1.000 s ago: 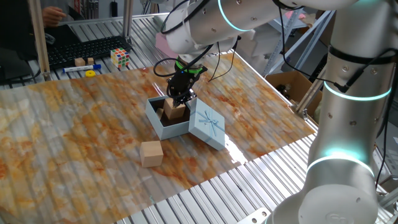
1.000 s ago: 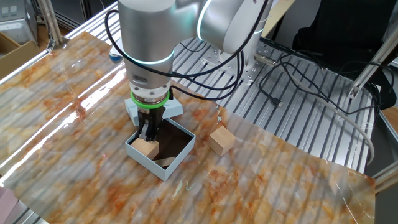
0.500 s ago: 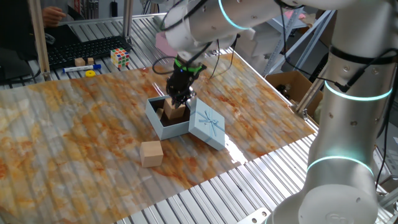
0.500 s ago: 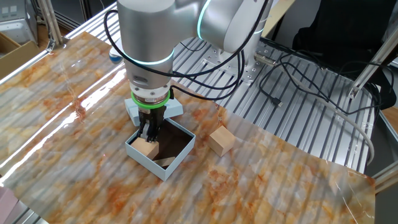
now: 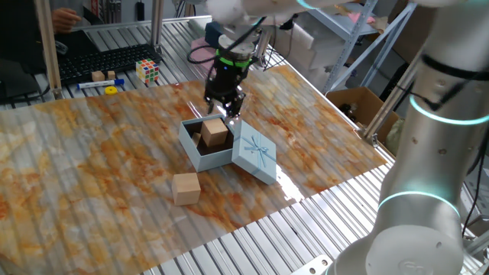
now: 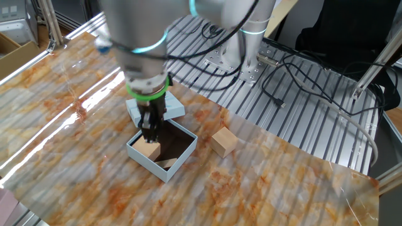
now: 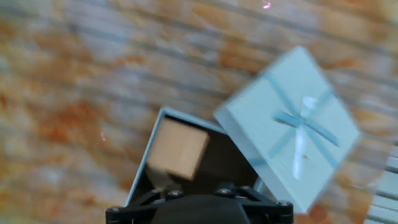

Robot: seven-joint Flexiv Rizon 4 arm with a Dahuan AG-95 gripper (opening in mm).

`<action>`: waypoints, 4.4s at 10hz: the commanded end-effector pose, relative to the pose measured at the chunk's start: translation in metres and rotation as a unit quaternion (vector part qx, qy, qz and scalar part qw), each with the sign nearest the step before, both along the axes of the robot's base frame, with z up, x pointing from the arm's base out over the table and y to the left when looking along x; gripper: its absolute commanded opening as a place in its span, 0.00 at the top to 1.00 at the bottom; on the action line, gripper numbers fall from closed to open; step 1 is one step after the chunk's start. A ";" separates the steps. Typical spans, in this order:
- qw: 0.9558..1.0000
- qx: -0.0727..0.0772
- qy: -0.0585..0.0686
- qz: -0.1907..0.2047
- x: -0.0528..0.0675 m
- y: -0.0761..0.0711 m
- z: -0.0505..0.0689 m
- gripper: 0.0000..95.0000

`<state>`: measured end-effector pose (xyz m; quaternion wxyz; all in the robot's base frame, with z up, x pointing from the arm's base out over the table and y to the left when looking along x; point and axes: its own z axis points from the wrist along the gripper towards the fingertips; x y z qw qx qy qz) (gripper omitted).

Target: Take everything out of the gift box

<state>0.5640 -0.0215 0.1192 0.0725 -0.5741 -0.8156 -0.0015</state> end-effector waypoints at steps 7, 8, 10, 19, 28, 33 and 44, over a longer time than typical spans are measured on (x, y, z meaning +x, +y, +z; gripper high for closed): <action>0.999 -0.017 -0.028 0.041 0.003 0.005 -0.034 0.00; 0.998 -0.016 -0.029 0.048 0.003 0.005 -0.036 0.00; 0.998 -0.017 -0.031 0.052 0.003 0.005 -0.041 0.00; 0.996 -0.023 -0.052 0.072 0.003 0.006 -0.049 0.00; 0.996 -0.054 -0.049 -0.055 0.003 0.003 -0.059 0.00; 0.998 -0.041 -0.046 0.030 0.005 0.014 -0.055 0.20; 0.925 -0.001 -0.067 0.373 0.016 0.026 -0.045 0.20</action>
